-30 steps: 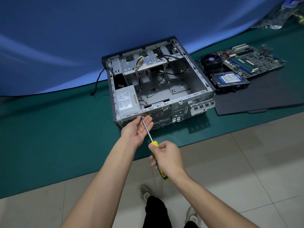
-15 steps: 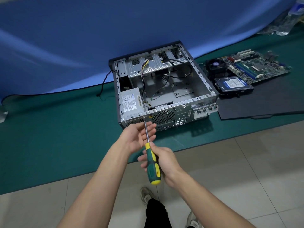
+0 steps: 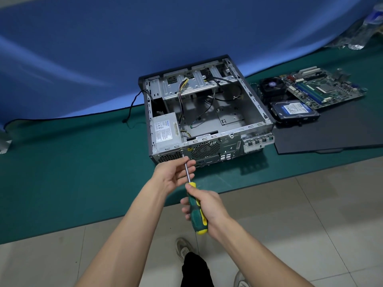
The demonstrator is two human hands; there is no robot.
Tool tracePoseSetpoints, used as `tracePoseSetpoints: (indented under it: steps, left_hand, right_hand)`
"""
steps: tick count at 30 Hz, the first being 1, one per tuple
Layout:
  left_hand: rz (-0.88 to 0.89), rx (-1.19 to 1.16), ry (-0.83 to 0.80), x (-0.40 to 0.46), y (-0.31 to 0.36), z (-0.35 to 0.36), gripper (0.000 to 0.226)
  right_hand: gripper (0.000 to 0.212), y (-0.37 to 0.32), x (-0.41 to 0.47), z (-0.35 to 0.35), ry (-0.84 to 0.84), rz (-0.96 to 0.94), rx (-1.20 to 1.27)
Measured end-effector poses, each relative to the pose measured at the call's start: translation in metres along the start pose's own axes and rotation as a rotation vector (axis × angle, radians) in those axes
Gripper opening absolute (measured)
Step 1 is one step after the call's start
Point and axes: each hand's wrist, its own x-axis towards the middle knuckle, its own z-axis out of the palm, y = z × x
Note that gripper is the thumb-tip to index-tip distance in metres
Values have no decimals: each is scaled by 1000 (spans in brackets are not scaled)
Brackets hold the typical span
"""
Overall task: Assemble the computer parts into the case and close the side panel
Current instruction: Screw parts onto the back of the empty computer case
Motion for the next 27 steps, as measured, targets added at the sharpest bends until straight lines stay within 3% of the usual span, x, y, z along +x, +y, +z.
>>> tracePoseSetpoints:
  steps: [4, 10, 16, 20, 24, 27]
  left_hand:
    - [-43, 252, -146, -7, 12, -12, 25]
    - [28, 324, -53, -9, 12, -14, 16]
    - [113, 266, 28, -7, 4, -12, 10]
    - [52, 234, -119, -12, -3, -11, 22]
    - [68, 280, -45, -13, 0, -5, 17]
    - [112, 349, 69, -14, 0, -4, 15]
  right_hand:
    - [28, 1, 1, 2, -50, 9, -5]
    - [40, 1, 1, 0, -143, 100, 57]
    - [30, 6, 9, 0, 42, 6, -73]
    - [39, -1, 9, -11, -232, 173, 298]
    - [51, -1, 12, -13, -243, 148, 104]
    - [38, 4, 7, -6, -132, 73, -104]
